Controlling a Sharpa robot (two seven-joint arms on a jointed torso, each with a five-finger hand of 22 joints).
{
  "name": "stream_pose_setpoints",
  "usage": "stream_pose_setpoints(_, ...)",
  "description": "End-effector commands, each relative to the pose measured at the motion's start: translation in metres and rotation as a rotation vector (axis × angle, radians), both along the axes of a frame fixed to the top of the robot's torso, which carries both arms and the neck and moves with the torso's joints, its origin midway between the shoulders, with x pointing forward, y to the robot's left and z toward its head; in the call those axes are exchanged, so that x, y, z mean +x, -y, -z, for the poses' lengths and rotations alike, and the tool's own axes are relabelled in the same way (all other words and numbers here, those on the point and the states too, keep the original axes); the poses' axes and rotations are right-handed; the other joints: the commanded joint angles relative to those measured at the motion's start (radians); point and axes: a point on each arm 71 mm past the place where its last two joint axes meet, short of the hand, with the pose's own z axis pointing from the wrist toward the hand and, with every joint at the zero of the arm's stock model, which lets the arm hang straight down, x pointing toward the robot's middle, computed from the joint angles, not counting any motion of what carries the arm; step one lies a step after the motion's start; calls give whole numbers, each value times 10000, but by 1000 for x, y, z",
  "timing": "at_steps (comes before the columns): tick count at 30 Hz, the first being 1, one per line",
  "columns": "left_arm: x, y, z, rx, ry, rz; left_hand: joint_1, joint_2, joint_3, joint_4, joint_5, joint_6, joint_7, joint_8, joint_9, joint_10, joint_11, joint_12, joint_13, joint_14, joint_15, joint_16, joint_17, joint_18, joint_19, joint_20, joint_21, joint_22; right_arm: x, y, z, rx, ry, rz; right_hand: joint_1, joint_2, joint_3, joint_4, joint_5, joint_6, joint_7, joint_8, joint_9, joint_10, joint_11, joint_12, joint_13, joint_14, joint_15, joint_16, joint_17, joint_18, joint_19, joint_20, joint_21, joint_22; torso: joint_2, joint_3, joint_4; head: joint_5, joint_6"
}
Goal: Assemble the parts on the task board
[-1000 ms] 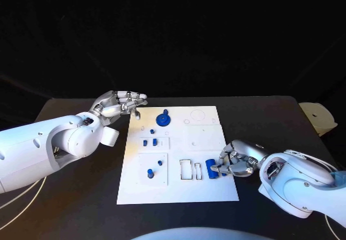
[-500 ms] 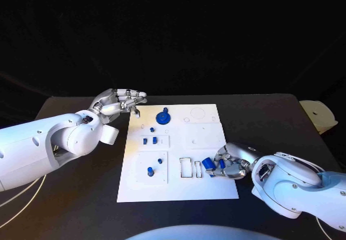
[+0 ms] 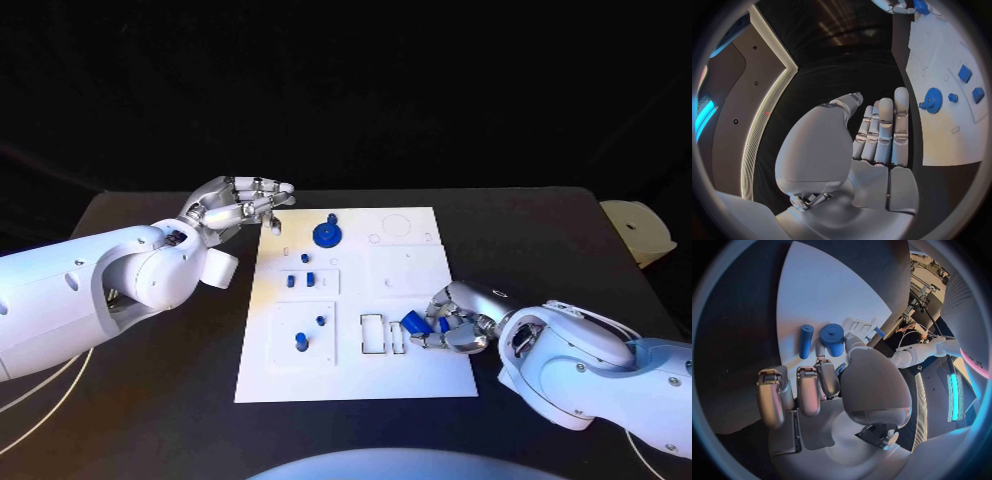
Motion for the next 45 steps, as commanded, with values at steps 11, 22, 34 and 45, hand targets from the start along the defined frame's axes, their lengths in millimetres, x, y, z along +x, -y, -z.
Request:
stream_pose_setpoints(11,-1,3,-1,-125,38,210,-96,14,-15,-15,-56,-24,-27,43,11,-50,-22,71,12,-65,8,-62,-11,153,19,68,-65,-10,-2,-3,0,397,202,360,830,129,458,-14,605,306,-142,-25,53,139,-114,156,893,842,-158,98,1528,-66,1046,-118,52,2632,-13,9,-19,-75,54)
stream_pose_setpoints(22,-1,3,-1,-129,41,217,-95,17,-13,-18,-54,-26,-29,49,12,-55,-25,84,13,-63,5,-61,-14,154,22,66,-71,-15,-7,-7,-17,1710,461,937,755,175,753,5,1160,519,-245,32,103,233,-206,222,954,875,-231,181,1683,-66,1046,-182,52,2632,-10,5,-5,-139,60)
stream_pose_setpoints(34,-1,3,-1,-138,37,243,-95,17,-13,-18,-54,-26,-29,49,12,-55,-25,84,13,-63,5,-61,-14,154,22,66,-71,-15,-7,-20,-16,1960,-117,601,393,141,813,30,1148,578,-253,29,127,271,-217,223,965,877,-248,192,1695,-66,1046,-209,52,2632,3,-4,7,-135,20)
stream_pose_setpoints(45,-1,4,-1,-155,40,280,-95,17,-13,-18,-54,-26,-29,49,12,-55,-25,84,13,-63,5,-61,-14,154,22,66,-71,-15,-8,-44,-3,1768,-1113,-160,-189,223,856,36,892,740,-302,94,195,324,-248,274,1023,879,-270,203,1713,-66,1046,-224,52,2632,-8,-5,-8,-75,-34)
